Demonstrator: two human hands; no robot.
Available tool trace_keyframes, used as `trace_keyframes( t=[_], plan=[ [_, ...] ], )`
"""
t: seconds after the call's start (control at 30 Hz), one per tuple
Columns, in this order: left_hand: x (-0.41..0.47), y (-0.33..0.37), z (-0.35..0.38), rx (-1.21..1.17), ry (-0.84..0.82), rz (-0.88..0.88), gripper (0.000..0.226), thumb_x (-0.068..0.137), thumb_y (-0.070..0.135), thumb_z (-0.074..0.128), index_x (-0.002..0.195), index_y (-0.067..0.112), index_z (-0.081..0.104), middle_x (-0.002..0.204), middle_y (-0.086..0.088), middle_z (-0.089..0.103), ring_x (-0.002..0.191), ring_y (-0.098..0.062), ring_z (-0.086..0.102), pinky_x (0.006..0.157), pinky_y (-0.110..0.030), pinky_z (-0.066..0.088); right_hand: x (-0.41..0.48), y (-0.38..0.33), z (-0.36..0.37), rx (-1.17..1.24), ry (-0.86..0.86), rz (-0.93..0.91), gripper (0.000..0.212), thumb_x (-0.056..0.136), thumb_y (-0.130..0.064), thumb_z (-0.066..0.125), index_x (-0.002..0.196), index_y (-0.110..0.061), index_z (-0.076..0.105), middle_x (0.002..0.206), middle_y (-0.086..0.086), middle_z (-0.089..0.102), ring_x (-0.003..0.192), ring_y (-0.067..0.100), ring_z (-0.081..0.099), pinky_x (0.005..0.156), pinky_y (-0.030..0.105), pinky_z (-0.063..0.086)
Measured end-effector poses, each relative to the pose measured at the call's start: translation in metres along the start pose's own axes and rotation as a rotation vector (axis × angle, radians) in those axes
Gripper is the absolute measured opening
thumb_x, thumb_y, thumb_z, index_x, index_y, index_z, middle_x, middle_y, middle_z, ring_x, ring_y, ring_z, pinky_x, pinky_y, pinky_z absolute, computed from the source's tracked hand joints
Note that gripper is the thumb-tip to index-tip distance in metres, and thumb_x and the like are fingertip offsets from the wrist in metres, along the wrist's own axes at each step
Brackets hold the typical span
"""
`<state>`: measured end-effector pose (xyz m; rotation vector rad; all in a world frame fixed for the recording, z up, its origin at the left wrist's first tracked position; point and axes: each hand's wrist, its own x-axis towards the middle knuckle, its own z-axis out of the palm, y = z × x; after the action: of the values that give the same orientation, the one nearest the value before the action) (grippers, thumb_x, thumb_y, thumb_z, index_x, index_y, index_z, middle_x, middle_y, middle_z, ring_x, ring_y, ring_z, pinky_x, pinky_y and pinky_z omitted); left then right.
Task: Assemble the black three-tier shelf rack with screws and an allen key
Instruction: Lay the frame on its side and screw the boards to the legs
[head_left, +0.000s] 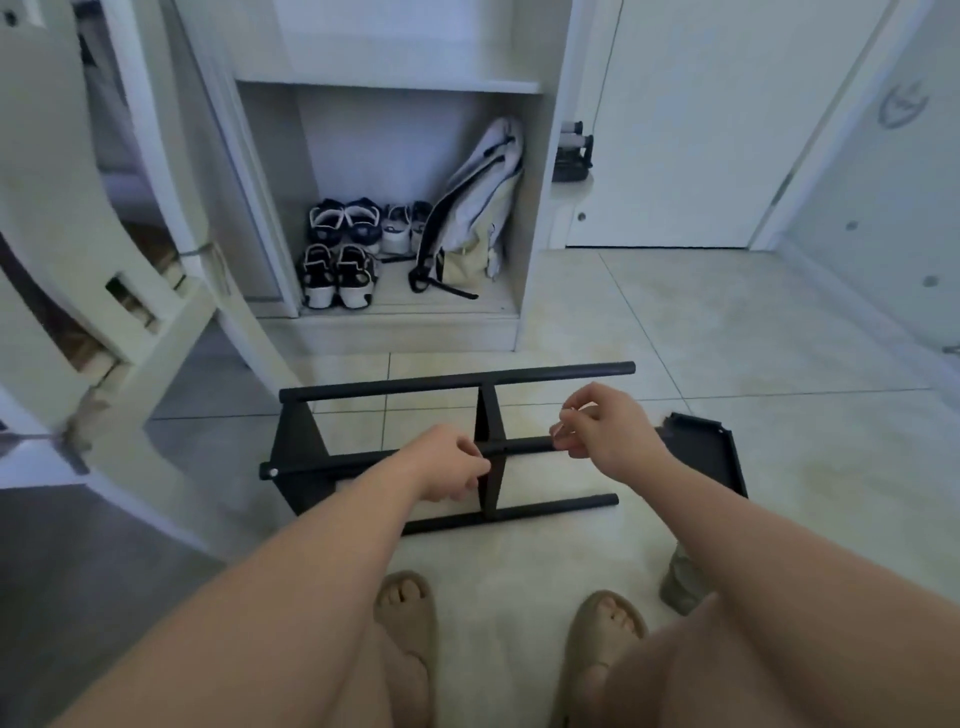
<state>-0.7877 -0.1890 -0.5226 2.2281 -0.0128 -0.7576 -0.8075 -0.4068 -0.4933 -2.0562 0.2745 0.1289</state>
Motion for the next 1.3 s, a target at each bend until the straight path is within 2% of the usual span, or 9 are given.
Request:
trace_keyframes(
  t=[0.1,0.27,0.37,0.47,0.7,0.87,1.0,1.23,1.3],
  plan=[
    [0.018,-0.016,-0.015,-0.058,0.012,-0.051,0.009,0.097,0.033,0.058,0.097,0.025,0.061,0.090,0.004,0.073,0.075,-0.012,0.068,0.065,-0.028,0.051,0.020,-0.003,0.017,-0.162,0.001,-0.014,0.007,0.096,-0.016,0.064,0.091,-0.012,0.065,0.072,0.004,0.073,0.062,0.016,0.067,0.067,0.036,0.058],
    [0.063,-0.026,-0.024,-0.131,0.085,-0.061,0.008,0.094,0.031,0.061,0.093,0.023,0.064,0.087,0.003,0.074,0.071,-0.012,0.065,0.061,-0.026,0.048,0.053,0.002,0.038,-0.241,-0.067,0.001,0.015,0.091,-0.008,0.059,0.083,-0.019,0.066,0.067,0.000,0.066,0.063,0.016,0.062,0.059,0.027,0.049],
    [0.091,-0.030,-0.022,-0.043,0.128,-0.020,0.012,0.091,0.024,0.063,0.081,0.021,0.067,0.088,-0.003,0.073,0.081,-0.019,0.064,0.073,-0.029,0.051,0.069,0.014,0.046,-0.280,-0.148,0.031,0.013,0.089,-0.011,0.063,0.081,-0.020,0.067,0.069,0.003,0.072,0.076,0.024,0.070,0.081,0.040,0.058],
    [0.116,-0.031,-0.019,0.159,0.152,-0.002,0.016,0.094,0.026,0.061,0.093,0.017,0.074,0.102,-0.005,0.072,0.099,-0.024,0.064,0.086,-0.030,0.050,0.084,0.026,0.049,-0.291,-0.223,0.049,0.011,0.088,-0.010,0.065,0.082,-0.019,0.068,0.075,0.007,0.076,0.084,0.029,0.074,0.092,0.048,0.058],
    [0.161,-0.023,-0.005,0.136,-0.017,-0.040,0.042,0.100,0.041,0.052,0.102,0.006,0.074,0.104,-0.010,0.073,0.100,-0.028,0.066,0.097,-0.040,0.049,0.108,0.044,0.048,-0.188,-0.358,0.125,0.014,0.093,0.002,0.062,0.088,-0.007,0.071,0.079,0.011,0.076,0.066,0.014,0.072,0.065,0.021,0.059],
    [0.176,-0.022,0.004,0.092,-0.106,-0.038,0.035,0.097,0.035,0.057,0.081,0.011,0.075,0.071,0.001,0.073,0.077,-0.018,0.062,0.075,-0.031,0.046,0.115,0.053,0.048,-0.170,-0.409,0.134,0.012,0.094,0.003,0.060,0.089,-0.004,0.068,0.081,0.012,0.075,0.064,0.013,0.071,0.065,0.022,0.060],
    [0.182,-0.024,0.009,0.009,-0.169,-0.067,0.032,0.098,0.033,0.059,0.096,0.006,0.075,0.076,-0.008,0.077,0.072,-0.017,0.070,0.083,-0.031,0.050,0.116,0.062,0.050,-0.140,-0.427,0.135,0.009,0.094,0.005,0.062,0.090,-0.002,0.067,0.074,0.007,0.074,0.063,0.013,0.071,0.065,0.022,0.060],
    [0.184,-0.022,0.014,-0.040,-0.181,-0.105,0.033,0.099,0.031,0.058,0.109,0.003,0.070,0.075,-0.006,0.075,0.071,-0.021,0.072,0.081,-0.030,0.054,0.117,0.067,0.050,-0.181,-0.413,0.065,0.011,0.094,0.002,0.064,0.088,-0.007,0.066,0.076,0.004,0.075,0.065,0.011,0.073,0.067,0.021,0.060],
    [0.182,-0.021,0.014,-0.029,-0.173,-0.123,0.034,0.099,0.036,0.057,0.106,0.007,0.071,0.067,0.000,0.074,0.065,-0.015,0.071,0.072,-0.029,0.050,0.116,0.067,0.052,-0.202,-0.421,0.045,0.012,0.094,0.002,0.065,0.087,-0.008,0.066,0.076,0.004,0.075,0.065,0.011,0.073,0.067,0.020,0.060]
  ],
)
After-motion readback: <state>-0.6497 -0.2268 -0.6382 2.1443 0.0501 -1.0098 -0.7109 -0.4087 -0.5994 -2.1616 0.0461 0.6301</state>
